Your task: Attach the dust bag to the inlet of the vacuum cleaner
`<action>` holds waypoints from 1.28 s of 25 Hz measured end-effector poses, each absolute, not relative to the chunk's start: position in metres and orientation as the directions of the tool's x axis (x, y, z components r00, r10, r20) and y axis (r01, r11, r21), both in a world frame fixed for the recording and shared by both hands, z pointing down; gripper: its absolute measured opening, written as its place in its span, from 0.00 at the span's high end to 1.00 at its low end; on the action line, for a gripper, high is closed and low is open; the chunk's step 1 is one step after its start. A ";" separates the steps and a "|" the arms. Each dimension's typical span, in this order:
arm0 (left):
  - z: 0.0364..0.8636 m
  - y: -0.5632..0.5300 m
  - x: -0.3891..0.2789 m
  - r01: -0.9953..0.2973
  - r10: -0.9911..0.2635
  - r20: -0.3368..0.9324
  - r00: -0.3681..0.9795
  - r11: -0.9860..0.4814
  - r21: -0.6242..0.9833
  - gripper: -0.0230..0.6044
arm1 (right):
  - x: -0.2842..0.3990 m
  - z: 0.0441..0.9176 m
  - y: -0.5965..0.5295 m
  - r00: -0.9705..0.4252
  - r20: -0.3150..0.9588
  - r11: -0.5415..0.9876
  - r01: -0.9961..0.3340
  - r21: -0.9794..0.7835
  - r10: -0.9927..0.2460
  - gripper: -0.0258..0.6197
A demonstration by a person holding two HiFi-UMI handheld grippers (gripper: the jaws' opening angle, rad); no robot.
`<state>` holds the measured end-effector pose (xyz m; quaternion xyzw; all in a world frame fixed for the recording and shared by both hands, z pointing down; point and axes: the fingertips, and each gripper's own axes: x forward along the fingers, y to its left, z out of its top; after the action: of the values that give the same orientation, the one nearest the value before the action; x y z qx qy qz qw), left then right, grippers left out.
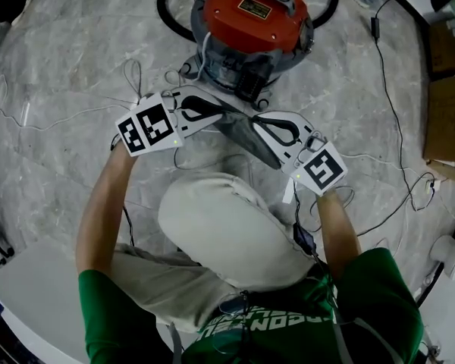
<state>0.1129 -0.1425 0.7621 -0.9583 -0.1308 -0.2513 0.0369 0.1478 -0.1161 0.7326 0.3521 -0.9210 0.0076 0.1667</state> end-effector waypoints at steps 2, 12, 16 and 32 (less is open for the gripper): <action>0.758 -0.145 0.113 0.257 0.214 0.485 0.848 -0.966 -0.025 0.94 | 0.149 0.730 -0.119 -0.687 0.308 0.741 -0.664 0.102 -0.658 0.94; 0.740 -0.168 0.121 0.184 0.112 0.472 0.874 -0.977 -0.109 0.94 | 0.158 0.720 -0.137 -0.628 0.293 0.676 -0.730 0.096 -0.721 0.94; 0.734 -0.176 0.127 0.173 0.090 0.475 0.876 -0.976 -0.134 0.94 | 0.167 0.721 -0.143 -0.600 0.309 0.648 -0.758 0.075 -0.738 0.94; 0.730 -0.192 0.147 0.219 0.096 0.530 0.843 -0.960 -0.173 0.92 | 0.180 0.725 -0.155 -0.586 0.293 0.608 -0.794 -0.021 -0.756 0.94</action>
<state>0.1469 -0.1918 0.7302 -0.9530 -0.0827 -0.2682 0.1143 0.1801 -0.1547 0.7246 0.4365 -0.8874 0.0747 0.1282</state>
